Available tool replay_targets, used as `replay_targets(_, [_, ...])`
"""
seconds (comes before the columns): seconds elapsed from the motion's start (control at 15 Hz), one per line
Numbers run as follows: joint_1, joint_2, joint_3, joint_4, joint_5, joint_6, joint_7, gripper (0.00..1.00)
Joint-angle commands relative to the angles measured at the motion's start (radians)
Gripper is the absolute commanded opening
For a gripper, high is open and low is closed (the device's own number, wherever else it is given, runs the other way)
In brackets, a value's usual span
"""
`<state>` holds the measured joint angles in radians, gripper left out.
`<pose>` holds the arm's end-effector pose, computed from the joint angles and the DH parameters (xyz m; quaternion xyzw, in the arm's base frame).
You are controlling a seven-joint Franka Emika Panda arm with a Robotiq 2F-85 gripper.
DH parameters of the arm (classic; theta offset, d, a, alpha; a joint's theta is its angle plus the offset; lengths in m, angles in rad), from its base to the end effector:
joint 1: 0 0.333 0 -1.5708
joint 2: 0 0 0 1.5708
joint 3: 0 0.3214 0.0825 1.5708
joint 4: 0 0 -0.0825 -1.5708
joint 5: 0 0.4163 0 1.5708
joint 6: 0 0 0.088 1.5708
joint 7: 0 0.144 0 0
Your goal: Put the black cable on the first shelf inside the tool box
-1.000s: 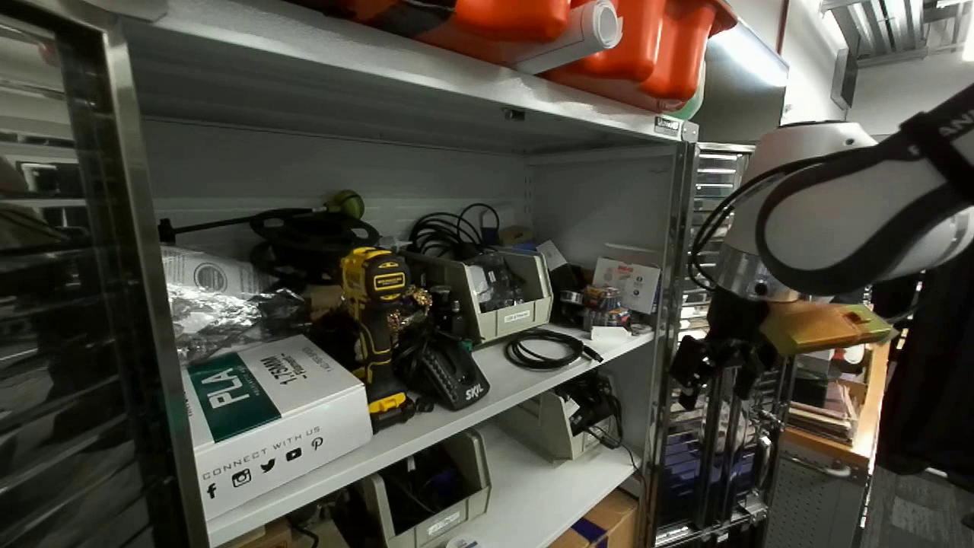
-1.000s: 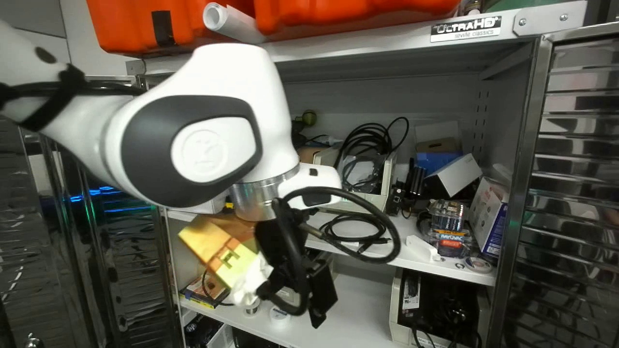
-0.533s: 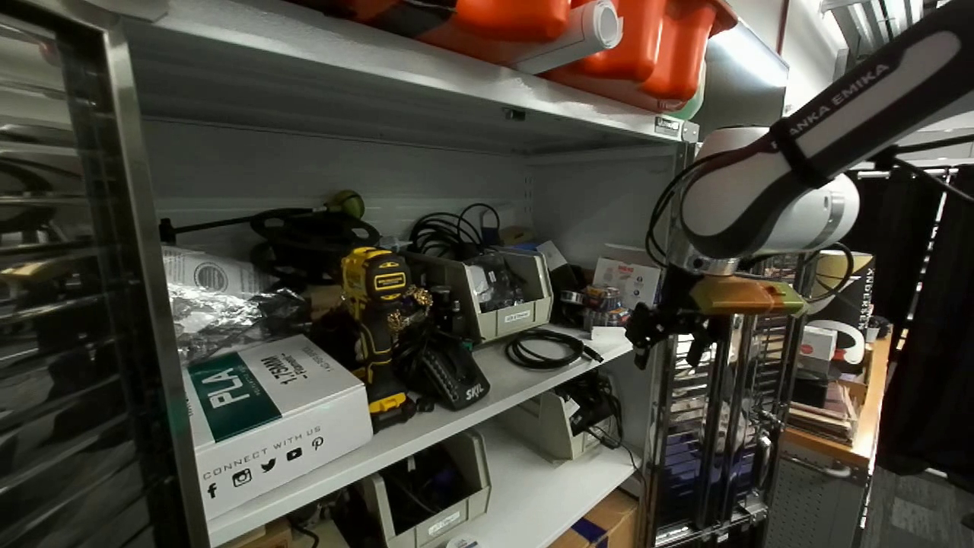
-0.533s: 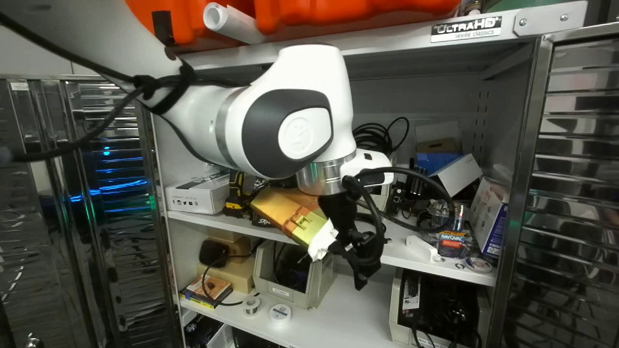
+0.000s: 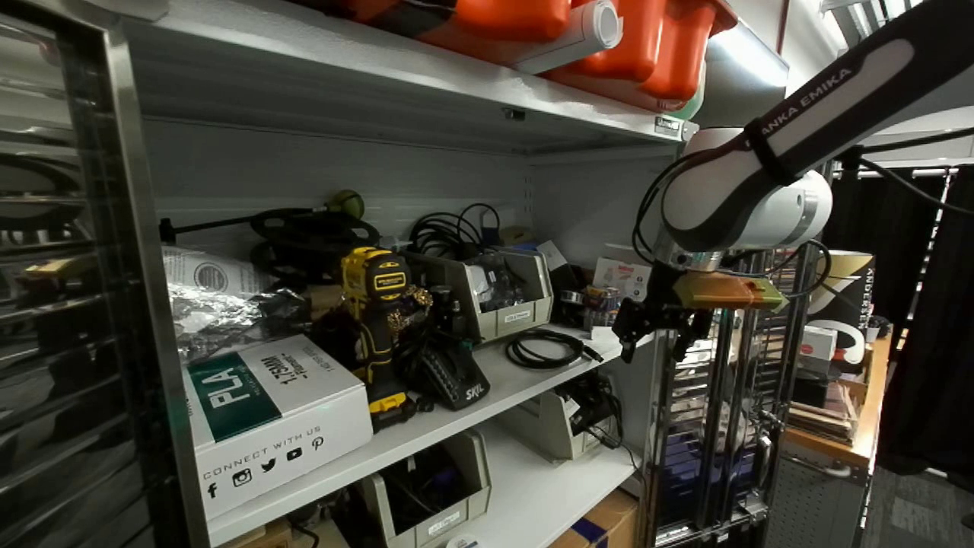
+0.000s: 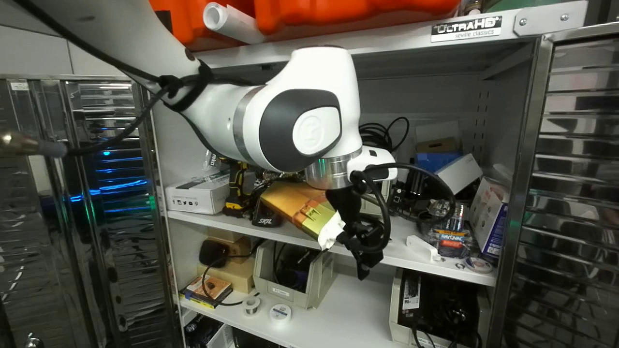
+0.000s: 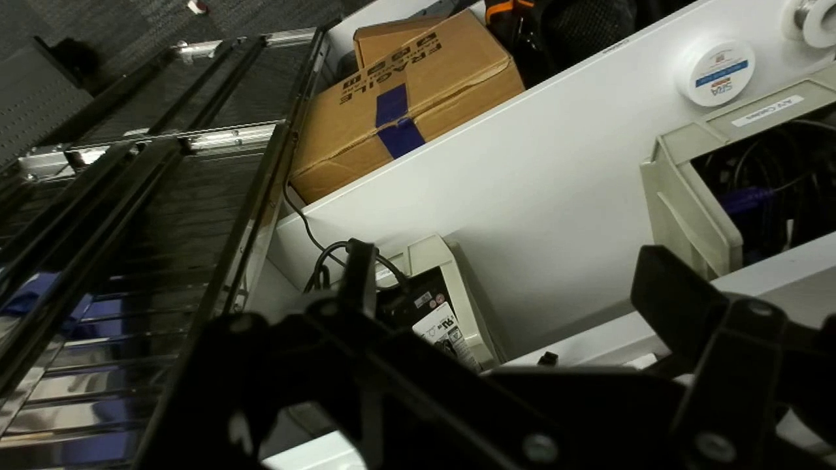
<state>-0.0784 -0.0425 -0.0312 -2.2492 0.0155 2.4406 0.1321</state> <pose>0.5683 -0.0621 0.3571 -0.9852 0.1251 -0.1166 0.0076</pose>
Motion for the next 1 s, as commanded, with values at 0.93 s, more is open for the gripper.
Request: replay_targets(0.93, [0.018, 0.171, -0.004, 0.167, 0.032, 0.097, 0.020, 1.00])
